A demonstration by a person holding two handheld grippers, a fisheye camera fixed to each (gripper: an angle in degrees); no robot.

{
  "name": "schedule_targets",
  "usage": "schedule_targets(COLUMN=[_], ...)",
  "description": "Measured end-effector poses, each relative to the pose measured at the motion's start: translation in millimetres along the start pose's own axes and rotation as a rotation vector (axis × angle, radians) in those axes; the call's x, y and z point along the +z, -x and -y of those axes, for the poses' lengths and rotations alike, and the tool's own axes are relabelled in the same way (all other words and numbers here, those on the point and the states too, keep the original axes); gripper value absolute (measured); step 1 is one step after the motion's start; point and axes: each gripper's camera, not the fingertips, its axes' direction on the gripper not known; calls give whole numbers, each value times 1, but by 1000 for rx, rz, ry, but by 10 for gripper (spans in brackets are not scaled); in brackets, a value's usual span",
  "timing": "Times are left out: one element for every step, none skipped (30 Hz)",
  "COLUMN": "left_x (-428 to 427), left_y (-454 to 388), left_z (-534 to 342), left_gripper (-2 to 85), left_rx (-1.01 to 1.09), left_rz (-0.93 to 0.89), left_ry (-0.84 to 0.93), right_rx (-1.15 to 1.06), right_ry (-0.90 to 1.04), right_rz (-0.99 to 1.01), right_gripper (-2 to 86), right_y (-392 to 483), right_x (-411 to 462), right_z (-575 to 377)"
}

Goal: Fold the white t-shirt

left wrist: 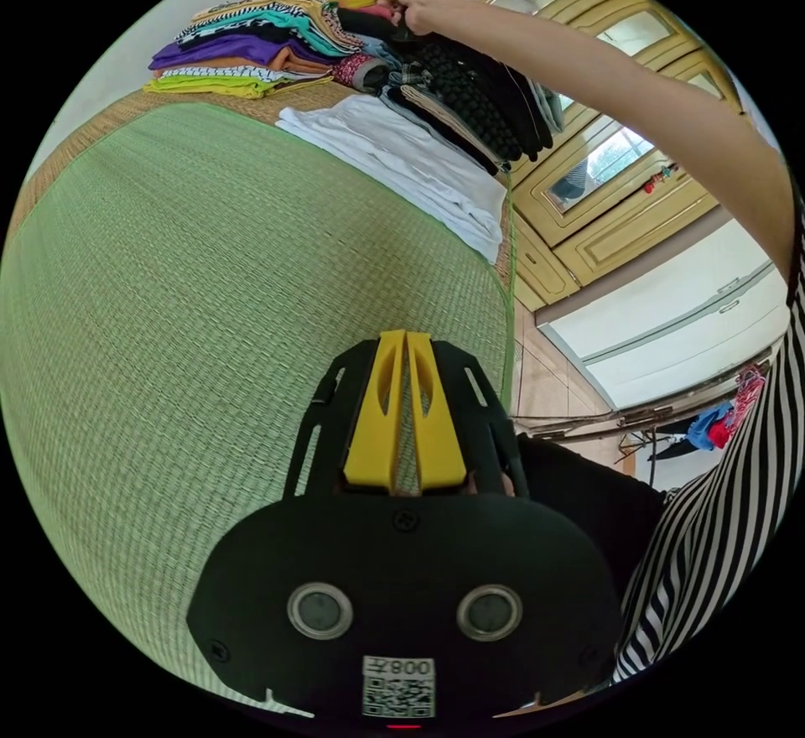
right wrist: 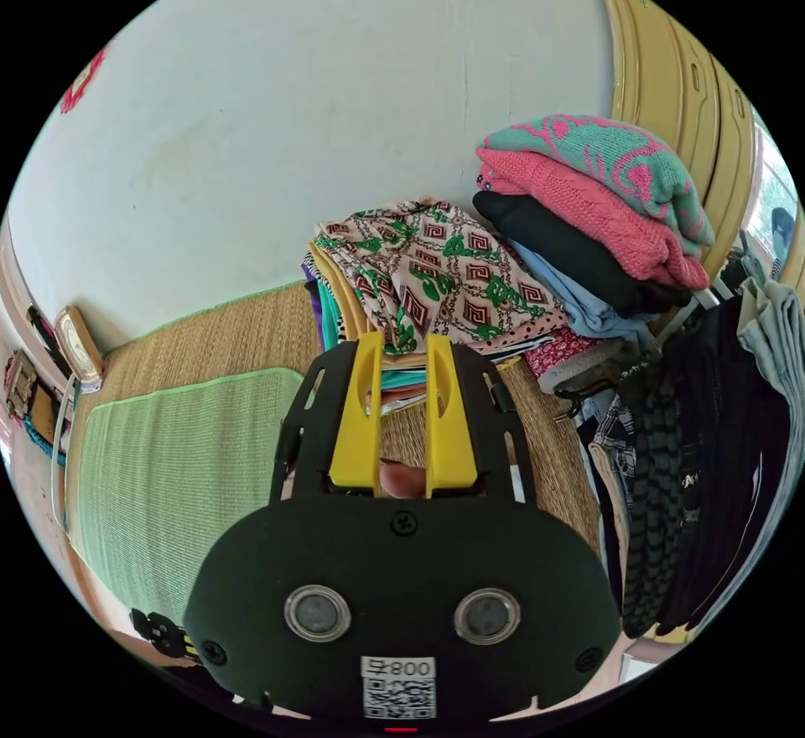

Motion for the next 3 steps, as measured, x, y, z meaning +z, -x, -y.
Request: schedule_targets(left_x=[-1,-4,-7], left_y=[0,1,2], left_z=[-2,-6,-10], left_gripper=[3,3,3], left_rx=[1,2,1], left_rz=[3,5,3], left_ry=[0,0,0], right_rx=[1,-1,4], right_ry=[6,14,19], right_rz=[-1,1,6], right_gripper=[75,66,53], right_y=[1,2,3], right_x=[3,10,15], right_z=[0,-1,-2])
